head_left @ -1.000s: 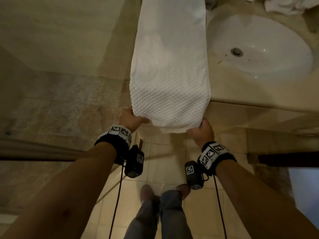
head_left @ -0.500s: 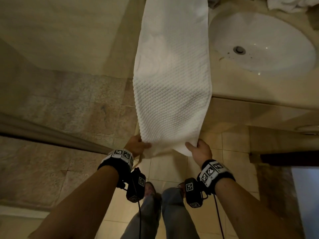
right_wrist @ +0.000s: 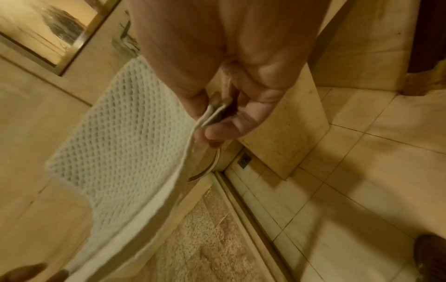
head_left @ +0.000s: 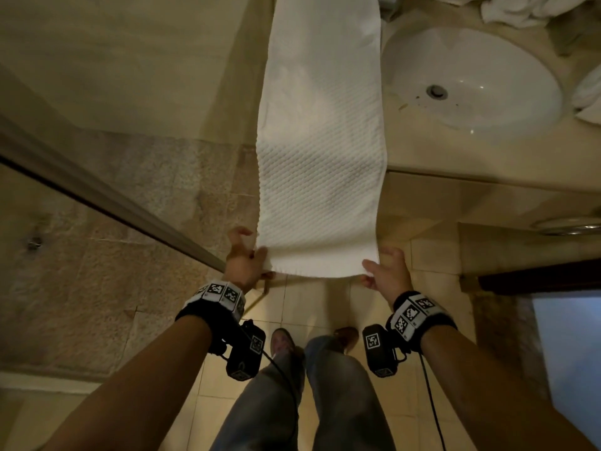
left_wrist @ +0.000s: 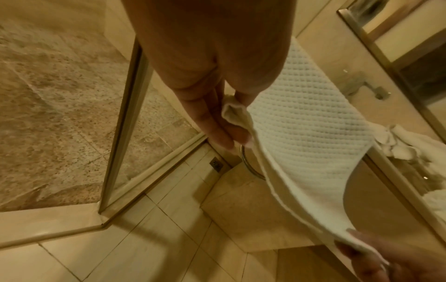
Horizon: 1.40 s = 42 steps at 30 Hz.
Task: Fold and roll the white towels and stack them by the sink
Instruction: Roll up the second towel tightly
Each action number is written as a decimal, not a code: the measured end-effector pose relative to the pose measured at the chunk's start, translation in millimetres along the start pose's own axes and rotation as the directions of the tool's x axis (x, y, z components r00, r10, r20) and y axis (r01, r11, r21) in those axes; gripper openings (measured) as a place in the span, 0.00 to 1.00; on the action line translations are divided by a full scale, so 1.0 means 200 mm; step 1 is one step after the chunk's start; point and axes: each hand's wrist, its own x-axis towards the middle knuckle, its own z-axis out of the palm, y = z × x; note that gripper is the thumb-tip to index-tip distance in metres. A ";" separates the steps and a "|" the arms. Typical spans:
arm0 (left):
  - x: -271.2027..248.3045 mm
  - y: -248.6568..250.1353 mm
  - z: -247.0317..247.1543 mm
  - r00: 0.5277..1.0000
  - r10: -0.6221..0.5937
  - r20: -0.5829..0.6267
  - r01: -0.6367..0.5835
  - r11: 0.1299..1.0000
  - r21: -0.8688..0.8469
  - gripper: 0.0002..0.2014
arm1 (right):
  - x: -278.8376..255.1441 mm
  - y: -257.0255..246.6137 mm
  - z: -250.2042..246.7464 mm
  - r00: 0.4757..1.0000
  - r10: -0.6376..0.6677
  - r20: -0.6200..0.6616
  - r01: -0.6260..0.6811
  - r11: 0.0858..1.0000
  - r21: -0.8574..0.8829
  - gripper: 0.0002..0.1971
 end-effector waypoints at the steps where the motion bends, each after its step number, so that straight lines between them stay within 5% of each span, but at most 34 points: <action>1: -0.02 0.00 -0.01 0.999 0.028 0.022 -0.028 1.000 0.014 0.16 | -0.02 -0.01 -0.02 0.999 -0.031 0.007 0.031 1.000 -0.002 0.23; 5: -0.06 0.01 -0.03 0.995 -0.047 0.089 0.058 0.990 -0.127 0.04 | -0.10 -0.08 -0.08 0.988 -0.084 0.133 0.080 0.996 0.036 0.11; 8: -0.06 0.06 -0.07 0.969 -0.181 0.166 0.228 0.916 -0.331 0.10 | -0.11 -0.11 -0.12 0.980 0.001 0.197 -0.024 0.993 0.112 0.16; 11: -0.07 0.10 -0.10 0.927 -0.229 0.297 0.330 0.874 -0.357 0.24 | -0.10 -0.12 -0.16 0.964 0.032 0.263 -0.053 0.996 0.073 0.31; 14: -0.08 0.11 -0.11 0.935 -0.179 0.307 0.268 0.922 -0.280 0.30 | -0.11 -0.12 -0.16 0.960 0.011 0.281 -0.012 1.000 0.003 0.30; 19: -0.07 0.08 -0.11 0.954 -0.166 0.248 0.233 0.934 -0.269 0.06 | -0.12 -0.13 -0.13 0.972 0.021 0.236 -0.036 0.998 0.060 0.07; 26: -0.02 0.11 -0.05 0.972 -0.223 0.069 0.233 0.907 -0.350 0.05 | -0.09 -0.14 -0.08 0.967 0.071 0.246 -0.104 0.987 0.124 0.10; 31: 0.01 0.19 0.01 0.971 -0.237 -0.041 0.211 0.921 -0.328 0.06 | -0.02 -0.20 0.01 0.995 0.052 0.082 -0.069 0.973 0.218 0.11; 33: 0.05 0.21 0.01 0.979 -0.196 -0.052 0.180 0.956 -0.230 0.07 | 0.00 -0.22 0.03 1.000 0.010 -0.005 -0.009 0.990 0.138 0.08; 36: 0.09 0.20 -0.01 0.988 -0.152 -0.008 0.145 0.956 -0.256 0.20 | 0.03 -0.25 0.01 0.997 -0.066 -0.049 0.067 0.997 0.033 0.16; 39: 0.07 0.22 0.00 0.994 -0.106 0.040 0.112 0.962 -0.250 0.10 | 0.04 -0.26 0.00 0.992 -0.128 0.001 0.128 0.992 0.009 0.09; 42: 0.05 0.24 0.01 0.992 -0.112 0.060 0.123 0.964 -0.237 0.13 | 0.05 -0.24 0.00 0.989 -0.136 0.059 0.134 0.990 0.032 0.09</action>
